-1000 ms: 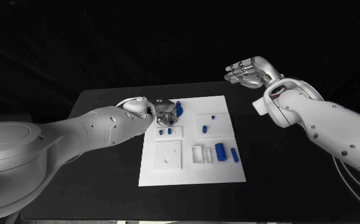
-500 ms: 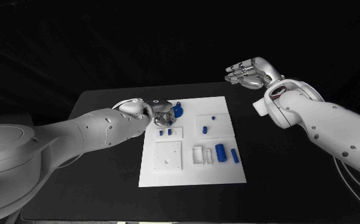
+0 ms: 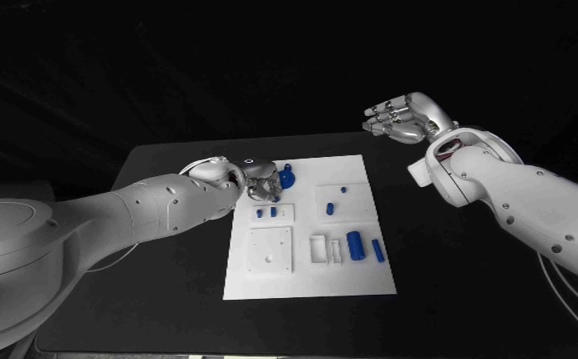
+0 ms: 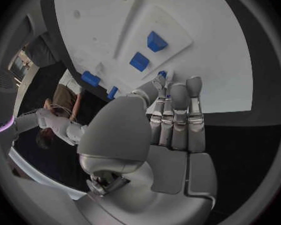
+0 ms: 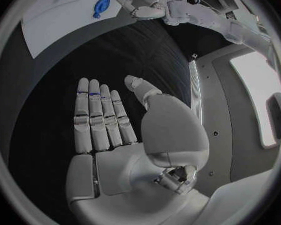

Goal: Assemble the parts on the task board

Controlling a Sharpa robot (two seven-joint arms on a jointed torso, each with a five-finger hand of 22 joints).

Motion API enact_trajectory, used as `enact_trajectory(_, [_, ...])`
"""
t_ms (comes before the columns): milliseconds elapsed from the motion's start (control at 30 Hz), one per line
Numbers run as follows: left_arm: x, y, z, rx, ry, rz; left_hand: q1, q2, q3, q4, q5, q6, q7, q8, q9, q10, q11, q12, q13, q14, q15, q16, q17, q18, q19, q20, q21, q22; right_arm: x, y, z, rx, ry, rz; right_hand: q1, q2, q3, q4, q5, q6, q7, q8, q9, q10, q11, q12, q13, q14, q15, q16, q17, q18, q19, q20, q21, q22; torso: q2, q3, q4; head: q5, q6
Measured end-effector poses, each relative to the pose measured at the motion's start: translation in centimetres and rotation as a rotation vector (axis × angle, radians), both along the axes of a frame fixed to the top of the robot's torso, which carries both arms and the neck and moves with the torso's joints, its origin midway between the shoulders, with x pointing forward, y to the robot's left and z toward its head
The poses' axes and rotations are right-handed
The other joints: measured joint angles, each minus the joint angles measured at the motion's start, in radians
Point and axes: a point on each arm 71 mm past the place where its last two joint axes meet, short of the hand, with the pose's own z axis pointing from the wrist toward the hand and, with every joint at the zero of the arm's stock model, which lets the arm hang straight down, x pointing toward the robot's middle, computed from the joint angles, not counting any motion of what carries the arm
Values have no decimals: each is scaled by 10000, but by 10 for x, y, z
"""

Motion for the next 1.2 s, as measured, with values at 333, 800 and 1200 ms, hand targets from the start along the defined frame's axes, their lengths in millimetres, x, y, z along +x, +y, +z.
enact_trajectory(333, [0,2,1,-177,38,88,11,10,0,0,0,0,0,0,0,1,-1,0,0,0,0,-45,-9,-4,0,0,-1,0,0,0,0,-2,0,-3,0,0,0,0,-1,0,0,0,0,0,0,0,0,0,0,0,0,0,0,0,0,0,1,6,-3,22,3])
enact_trajectory(800, [-5,-1,1,-104,17,-417,174,-395,-322,-733,40,439,-252,35,35,-104,-1,0,0,-201,-66,-161,-30,-71,-201,-59,0,0,0,-2,0,-16,2,-25,0,0,-27,27,37,0,0,0,0,0,0,0,0,0,0,0,0,0,0,0,0,0,-3,6,-7,25,-12])
enact_trajectory(1200, [-6,1,1,342,-233,-915,215,-435,-347,-1006,40,544,-287,35,41,-286,3,0,0,-291,-34,-162,-41,-126,-330,-43,134,0,0,-2,-1,-21,14,-37,0,0,-27,27,36,0,0,0,0,0,0,0,0,0,0,0,0,0,0,0,0,0,1,0,-3,22,-2])
